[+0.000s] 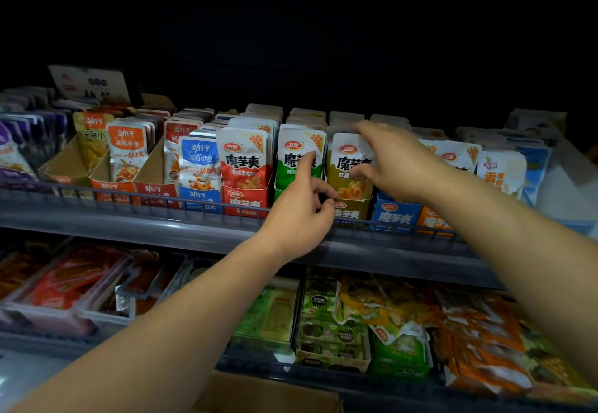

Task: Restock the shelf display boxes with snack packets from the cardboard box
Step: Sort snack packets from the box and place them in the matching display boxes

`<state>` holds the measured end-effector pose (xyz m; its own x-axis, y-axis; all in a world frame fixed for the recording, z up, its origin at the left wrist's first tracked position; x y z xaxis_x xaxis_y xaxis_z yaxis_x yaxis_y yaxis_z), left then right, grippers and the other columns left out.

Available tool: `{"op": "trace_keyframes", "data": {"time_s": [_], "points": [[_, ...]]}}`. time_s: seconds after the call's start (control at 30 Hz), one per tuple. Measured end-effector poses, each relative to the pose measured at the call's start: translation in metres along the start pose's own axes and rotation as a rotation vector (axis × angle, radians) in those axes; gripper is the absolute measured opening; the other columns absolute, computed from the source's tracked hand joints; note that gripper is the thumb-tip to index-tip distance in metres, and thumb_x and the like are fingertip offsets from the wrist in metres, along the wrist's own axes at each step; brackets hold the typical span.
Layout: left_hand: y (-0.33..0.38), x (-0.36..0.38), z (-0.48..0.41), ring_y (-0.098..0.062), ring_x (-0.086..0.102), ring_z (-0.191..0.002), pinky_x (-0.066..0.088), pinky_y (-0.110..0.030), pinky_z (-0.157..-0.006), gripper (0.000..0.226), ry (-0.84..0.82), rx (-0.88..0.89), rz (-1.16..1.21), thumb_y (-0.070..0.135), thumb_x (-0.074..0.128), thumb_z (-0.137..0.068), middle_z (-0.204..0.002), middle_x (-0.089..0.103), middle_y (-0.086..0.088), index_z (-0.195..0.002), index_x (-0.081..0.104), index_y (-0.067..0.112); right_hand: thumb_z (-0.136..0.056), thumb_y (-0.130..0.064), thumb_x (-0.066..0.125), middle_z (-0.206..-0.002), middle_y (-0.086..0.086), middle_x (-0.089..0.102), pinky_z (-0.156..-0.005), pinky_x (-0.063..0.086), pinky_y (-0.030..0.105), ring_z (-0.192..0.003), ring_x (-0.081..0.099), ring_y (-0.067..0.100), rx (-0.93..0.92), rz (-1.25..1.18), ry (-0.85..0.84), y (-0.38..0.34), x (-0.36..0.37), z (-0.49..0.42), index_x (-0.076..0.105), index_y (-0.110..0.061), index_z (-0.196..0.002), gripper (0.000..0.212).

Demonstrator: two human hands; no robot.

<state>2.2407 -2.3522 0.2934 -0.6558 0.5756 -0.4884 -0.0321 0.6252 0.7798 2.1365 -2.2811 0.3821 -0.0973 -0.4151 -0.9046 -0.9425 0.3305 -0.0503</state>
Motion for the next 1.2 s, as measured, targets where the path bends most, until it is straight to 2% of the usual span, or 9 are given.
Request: {"op": "trace_keyframes", "data": {"time_s": [0.1, 0.2, 0.27, 0.4, 0.47, 0.6, 0.77, 1.0, 1.2], "points": [[0.000, 0.001, 0.000, -0.010, 0.062, -0.083, 0.056, -0.028, -0.082, 0.083, 0.007, -0.005, -0.012, 0.016, 0.060, -0.100, -0.112, 0.064, 0.013, -0.162, 0.006, 0.030, -0.088, -0.030, 0.074, -0.142, 0.010, 0.050, -0.098, 0.044, 0.038, -0.129, 0.049, 0.029, 0.009, 0.017, -0.014, 0.001, 0.001, -0.003, 0.035, -0.017, -0.149, 0.074], [0.001, 0.004, 0.002, -0.005, 0.055, -0.074, 0.045, -0.022, -0.071, 0.072, 0.015, -0.006, -0.054, 0.017, 0.060, -0.100, -0.112, 0.062, 0.014, -0.158, 0.019, 0.026, -0.084, -0.029, 0.078, -0.144, 0.008, 0.044, -0.094, 0.046, 0.034, -0.127, 0.049, 0.026, 0.012, -0.014, -0.042, 0.001, 0.004, 0.000, 0.031, -0.017, -0.150, 0.082], [0.000, 0.005, 0.001, -0.004, 0.053, -0.075, 0.043, -0.025, -0.073, 0.064, 0.029, -0.008, -0.065, 0.018, 0.060, -0.099, -0.110, 0.061, 0.014, -0.153, 0.027, 0.024, -0.082, -0.029, 0.081, -0.145, 0.006, 0.040, -0.092, 0.046, 0.032, -0.126, 0.049, 0.025, 0.021, -0.038, -0.021, 0.003, 0.003, 0.002, 0.032, -0.017, -0.149, 0.084], [0.000, 0.006, 0.004, -0.006, 0.052, -0.079, 0.046, -0.031, -0.076, 0.056, 0.037, 0.003, -0.055, 0.018, 0.060, -0.098, -0.106, 0.059, 0.014, -0.147, 0.033, 0.023, -0.079, -0.030, 0.083, -0.138, 0.006, 0.043, -0.091, 0.049, 0.036, -0.121, 0.051, 0.025, 0.002, -0.016, 0.028, 0.000, -0.003, 0.004, 0.039, -0.016, -0.143, 0.078], [0.001, 0.005, 0.007, -0.006, 0.053, -0.076, 0.048, -0.031, -0.074, 0.055, 0.046, 0.014, -0.048, 0.016, 0.060, -0.098, -0.106, 0.060, 0.013, -0.146, 0.034, 0.023, -0.079, -0.030, 0.083, -0.140, 0.005, 0.042, -0.092, 0.049, 0.036, -0.123, 0.051, 0.026, -0.016, -0.018, 0.047, -0.004, -0.006, 0.005, 0.035, -0.017, -0.147, 0.085], [-0.001, 0.002, 0.010, -0.004, 0.052, -0.067, 0.045, -0.028, -0.069, 0.053, 0.071, 0.025, -0.009, 0.015, 0.060, -0.098, -0.103, 0.061, 0.012, -0.145, 0.036, 0.021, -0.074, -0.032, 0.087, -0.151, 0.005, 0.034, -0.093, 0.047, 0.033, -0.131, 0.046, 0.026, -0.033, -0.030, 0.030, -0.007, -0.004, 0.010, 0.015, -0.026, -0.157, 0.111], [-0.002, 0.004, 0.012, -0.004, 0.049, -0.068, 0.042, -0.022, -0.069, 0.060, 0.083, 0.032, -0.003, 0.012, 0.061, -0.098, -0.104, 0.060, 0.013, -0.151, 0.035, 0.022, -0.075, -0.033, 0.086, -0.149, 0.007, 0.035, -0.094, 0.047, 0.037, -0.132, 0.045, 0.028, -0.040, 0.077, 0.050, -0.009, 0.002, 0.012, 0.018, -0.026, -0.157, 0.107], [-0.002, 0.004, 0.012, -0.003, 0.048, -0.065, 0.044, -0.021, -0.064, 0.063, 0.077, 0.026, 0.026, 0.009, 0.059, -0.099, -0.105, 0.060, 0.011, -0.155, 0.033, 0.020, -0.078, -0.033, 0.084, -0.149, 0.007, 0.037, -0.101, 0.044, 0.038, -0.135, 0.042, 0.028, -0.050, 0.066, 0.060, -0.008, 0.007, 0.009, 0.019, -0.024, -0.158, 0.103], [-0.002, 0.004, 0.014, -0.007, 0.054, -0.076, 0.050, -0.021, -0.071, 0.069, 0.072, 0.011, 0.061, 0.007, 0.058, -0.099, -0.108, 0.060, 0.011, -0.159, 0.027, 0.022, -0.078, -0.032, 0.083, -0.146, 0.007, 0.039, -0.097, 0.048, 0.041, -0.129, 0.048, 0.029, -0.055, 0.096, 0.060, -0.010, 0.008, 0.026, 0.015, -0.025, -0.158, 0.105]]}}
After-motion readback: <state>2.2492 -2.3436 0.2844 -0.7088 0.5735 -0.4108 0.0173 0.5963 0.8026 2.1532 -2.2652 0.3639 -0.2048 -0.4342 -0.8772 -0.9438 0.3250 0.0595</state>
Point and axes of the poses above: each hand's wrist, its own z-axis away from the middle knuckle, its own x-axis out of the palm, y = z × x, the point moved 9 cm from there along -z, towards the middle knuckle
